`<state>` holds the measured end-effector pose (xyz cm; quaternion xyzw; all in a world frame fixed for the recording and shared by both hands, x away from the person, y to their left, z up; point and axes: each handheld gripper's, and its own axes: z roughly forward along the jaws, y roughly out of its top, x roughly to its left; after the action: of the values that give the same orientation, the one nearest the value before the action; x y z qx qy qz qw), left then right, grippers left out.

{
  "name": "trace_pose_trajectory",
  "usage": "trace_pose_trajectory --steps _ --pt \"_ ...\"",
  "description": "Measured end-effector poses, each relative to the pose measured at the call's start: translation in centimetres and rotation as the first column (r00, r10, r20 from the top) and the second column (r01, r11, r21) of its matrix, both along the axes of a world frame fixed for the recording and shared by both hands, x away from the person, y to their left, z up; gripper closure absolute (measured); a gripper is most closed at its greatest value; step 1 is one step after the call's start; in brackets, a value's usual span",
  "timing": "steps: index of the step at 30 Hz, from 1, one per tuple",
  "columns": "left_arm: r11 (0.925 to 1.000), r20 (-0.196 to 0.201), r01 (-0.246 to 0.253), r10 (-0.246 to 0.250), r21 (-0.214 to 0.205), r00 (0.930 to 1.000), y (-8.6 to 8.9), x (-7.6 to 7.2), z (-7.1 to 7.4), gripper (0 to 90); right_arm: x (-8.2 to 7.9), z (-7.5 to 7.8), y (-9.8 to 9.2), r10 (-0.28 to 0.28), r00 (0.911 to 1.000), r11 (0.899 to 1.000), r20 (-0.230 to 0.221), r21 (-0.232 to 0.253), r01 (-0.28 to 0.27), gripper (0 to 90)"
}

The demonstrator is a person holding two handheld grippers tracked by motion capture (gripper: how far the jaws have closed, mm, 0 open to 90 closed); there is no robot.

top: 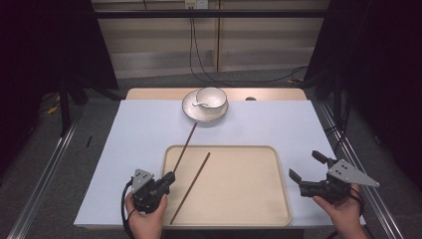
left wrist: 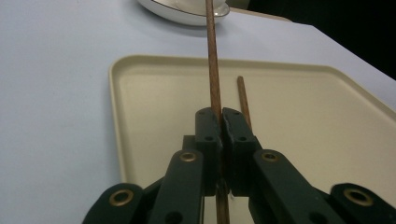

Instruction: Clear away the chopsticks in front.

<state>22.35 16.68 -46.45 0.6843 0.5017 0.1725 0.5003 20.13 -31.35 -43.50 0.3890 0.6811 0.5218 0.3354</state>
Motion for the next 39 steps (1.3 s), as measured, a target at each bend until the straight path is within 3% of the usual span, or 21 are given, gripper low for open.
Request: trace_pose_trajectory --steps 3,11,15,24,31,35,36,37,38,39 --pt "0.9993 0.000 0.028 -0.028 0.024 0.9996 -0.2 -1.0 0.0 85.9 0.1 0.0 0.0 -0.005 1.0000 1.000 -0.001 0.000 0.005 2.4" --pt "0.9988 -0.010 0.042 -0.042 0.026 0.9991 -0.1 -2.1 -0.1 85.9 0.1 0.0 0.2 0.002 1.0000 1.000 -0.005 -0.003 -0.002 2.4" --pt "0.9975 -0.031 0.070 -0.070 0.009 0.9971 0.0 -2.3 -0.3 85.8 0.3 -0.1 0.2 0.003 1.0000 1.000 -0.001 -0.002 -0.003 2.4" --pt "0.9955 -0.048 0.087 -0.085 0.038 0.9953 0.0 -3.1 0.0 85.8 0.3 -0.1 0.2 0.007 1.0000 1.000 0.002 -0.006 -0.007 2.4" --pt "0.9941 -0.091 0.087 -0.081 0.064 0.9925 0.0 -3.1 -0.5 85.2 0.4 -0.1 0.2 0.004 1.0000 1.000 -0.005 -0.003 -0.004 2.4" --pt "0.9941 -0.107 0.084 -0.076 0.069 0.9913 -0.2 -2.8 -0.7 79.7 0.7 -0.2 0.4 0.009 0.9999 1.000 -0.004 -0.006 -0.009 2.4" --pt "0.9913 -0.108 0.090 -0.080 0.096 0.9910 -0.3 -2.8 -0.7 78.8 0.8 -0.2 0.5 0.016 0.9998 1.000 -0.008 -0.004 -0.016 2.4" --pt "0.9937 -0.103 0.086 -0.078 0.072 0.9917 -0.4 -2.7 -0.6 78.5 0.9 -0.2 0.6 0.017 0.9999 1.000 -0.003 -0.007 -0.017 2.4" --pt "0.9944 -0.103 0.085 -0.078 0.063 0.9916 -0.4 -2.5 -0.5 70.5 1.0 -0.2 0.6 0.020 0.9998 1.000 -0.002 -0.011 -0.020 2.4" --pt "0.9968 -0.054 0.053 -0.050 0.060 0.9973 -0.4 -2.3 -0.2 60.9 0.9 -0.2 0.6 0.021 0.9997 1.000 -0.011 -0.012 -0.021 2.4"
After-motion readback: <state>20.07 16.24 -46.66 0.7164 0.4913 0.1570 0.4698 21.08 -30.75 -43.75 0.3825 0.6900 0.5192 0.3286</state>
